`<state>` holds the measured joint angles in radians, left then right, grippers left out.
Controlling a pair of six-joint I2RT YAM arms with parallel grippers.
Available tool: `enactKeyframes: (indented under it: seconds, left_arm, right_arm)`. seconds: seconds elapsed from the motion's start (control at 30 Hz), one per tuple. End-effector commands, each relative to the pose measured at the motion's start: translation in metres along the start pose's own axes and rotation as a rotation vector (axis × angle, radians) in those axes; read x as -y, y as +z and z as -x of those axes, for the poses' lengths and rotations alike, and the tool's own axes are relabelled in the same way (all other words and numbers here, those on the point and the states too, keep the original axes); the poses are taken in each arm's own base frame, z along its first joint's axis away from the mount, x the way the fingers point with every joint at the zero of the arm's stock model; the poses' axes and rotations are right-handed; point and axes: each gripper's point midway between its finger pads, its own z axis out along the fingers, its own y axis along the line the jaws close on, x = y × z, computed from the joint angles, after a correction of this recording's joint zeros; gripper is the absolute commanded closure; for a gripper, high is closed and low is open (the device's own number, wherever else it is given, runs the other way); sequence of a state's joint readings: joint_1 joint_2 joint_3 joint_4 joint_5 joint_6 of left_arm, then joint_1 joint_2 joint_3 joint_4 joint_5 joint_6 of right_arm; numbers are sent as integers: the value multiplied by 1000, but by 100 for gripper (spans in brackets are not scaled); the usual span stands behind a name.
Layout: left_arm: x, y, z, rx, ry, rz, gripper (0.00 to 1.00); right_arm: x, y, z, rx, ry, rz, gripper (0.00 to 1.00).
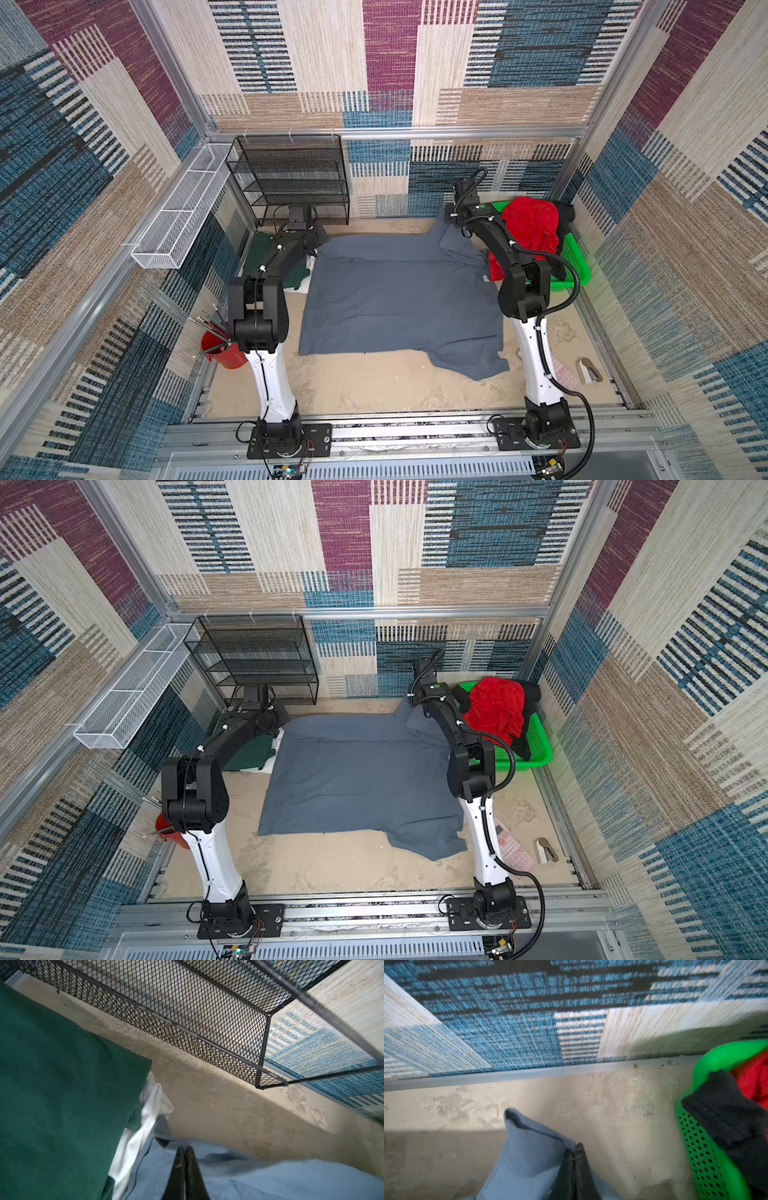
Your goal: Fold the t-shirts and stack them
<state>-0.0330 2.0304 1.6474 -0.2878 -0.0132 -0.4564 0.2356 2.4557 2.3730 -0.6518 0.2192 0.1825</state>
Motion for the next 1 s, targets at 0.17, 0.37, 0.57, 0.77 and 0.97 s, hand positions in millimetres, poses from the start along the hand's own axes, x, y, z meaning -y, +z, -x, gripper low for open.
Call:
enactKeyframes:
  seconds: [0.17,0.37,0.57,0.77,0.97]
  left_arm:
    - [-6,15,-7,4,25,9,100]
    - [-4,17,-17,-34,8,-13,100]
    - [-9,8,-21,22,-14,-24,100]
    - [6,23,4,18,5,-40,100]
    - [12,34,22,38,0,-36,100]
  right_arm:
    - [4,-23,-14,-1,4,17,100]
    - [3,-39,-29,-28,27,62,100]
    - [9,-55,-34,-17,11,61,100]
    - [12,-39,6,31,-13,16,100]
    - [7,-13,47,106,-7,26,100]
